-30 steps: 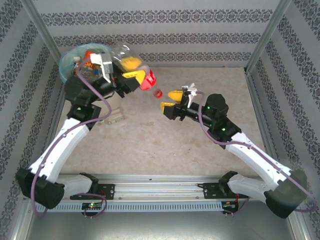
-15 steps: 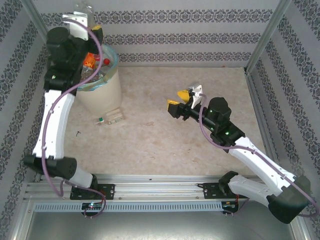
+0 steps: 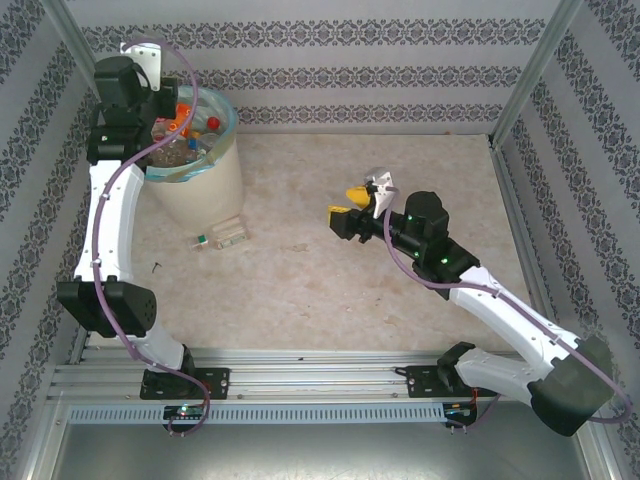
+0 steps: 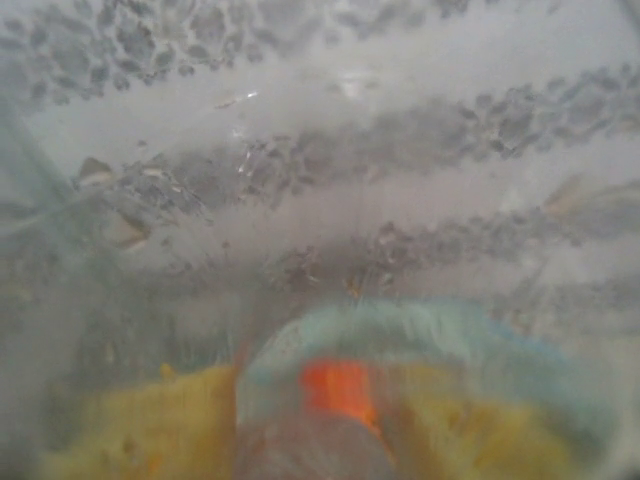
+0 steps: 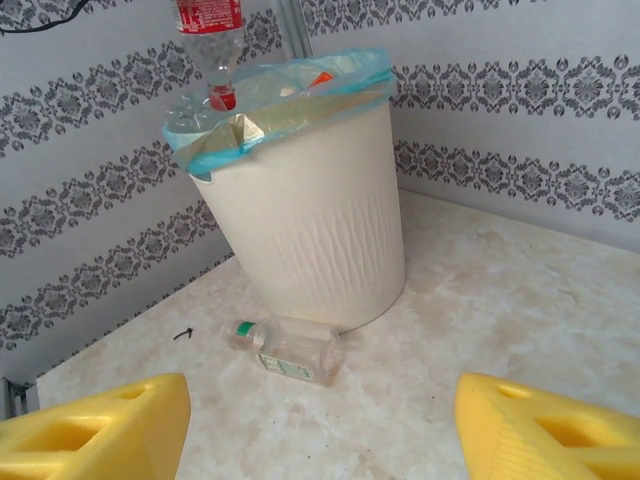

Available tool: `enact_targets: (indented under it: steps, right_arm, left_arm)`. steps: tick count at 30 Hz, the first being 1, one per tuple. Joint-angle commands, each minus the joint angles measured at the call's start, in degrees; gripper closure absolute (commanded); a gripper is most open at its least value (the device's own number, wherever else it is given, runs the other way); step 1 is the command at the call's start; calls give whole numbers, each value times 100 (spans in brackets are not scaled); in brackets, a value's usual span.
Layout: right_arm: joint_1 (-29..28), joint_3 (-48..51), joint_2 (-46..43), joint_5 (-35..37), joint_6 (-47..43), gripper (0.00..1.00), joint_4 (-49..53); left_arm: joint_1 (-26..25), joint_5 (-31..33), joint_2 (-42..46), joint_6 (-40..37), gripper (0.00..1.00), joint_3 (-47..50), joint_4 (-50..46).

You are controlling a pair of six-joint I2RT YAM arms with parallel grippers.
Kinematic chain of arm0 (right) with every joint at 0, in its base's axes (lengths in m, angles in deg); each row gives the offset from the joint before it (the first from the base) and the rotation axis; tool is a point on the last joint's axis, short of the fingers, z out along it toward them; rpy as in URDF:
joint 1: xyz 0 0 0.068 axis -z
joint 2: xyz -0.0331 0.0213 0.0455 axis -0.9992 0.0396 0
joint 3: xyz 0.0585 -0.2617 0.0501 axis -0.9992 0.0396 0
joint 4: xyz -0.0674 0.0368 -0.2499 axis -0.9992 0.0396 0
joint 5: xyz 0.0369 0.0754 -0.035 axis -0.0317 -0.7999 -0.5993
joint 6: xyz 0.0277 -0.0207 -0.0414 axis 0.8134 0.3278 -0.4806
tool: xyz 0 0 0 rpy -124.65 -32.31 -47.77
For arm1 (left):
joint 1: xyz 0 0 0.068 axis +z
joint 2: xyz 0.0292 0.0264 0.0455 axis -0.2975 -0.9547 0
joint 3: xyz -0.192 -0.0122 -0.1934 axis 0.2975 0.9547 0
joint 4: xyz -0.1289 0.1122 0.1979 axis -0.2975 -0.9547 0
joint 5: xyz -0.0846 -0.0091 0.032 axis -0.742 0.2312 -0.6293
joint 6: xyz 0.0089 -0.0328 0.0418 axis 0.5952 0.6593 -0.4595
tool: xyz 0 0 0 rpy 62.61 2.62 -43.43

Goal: Put the plastic bottles in the bin

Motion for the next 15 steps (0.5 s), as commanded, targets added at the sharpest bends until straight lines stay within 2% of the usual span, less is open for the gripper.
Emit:
enact_targets:
  steps: [1, 6, 15]
  right_arm:
    - [-13, -143, 45, -134, -36, 30, -78]
    - [-16, -243, 169, -212, -43, 30, -63]
    - [-60, -398, 375, -293, -42, 30, -83]
  left_arm:
    - [202, 144, 130, -123, 87, 212, 177]
    - [285, 265, 0, -382, 86, 485, 80]
    - [289, -183, 105, -305, 84, 1569, 717]
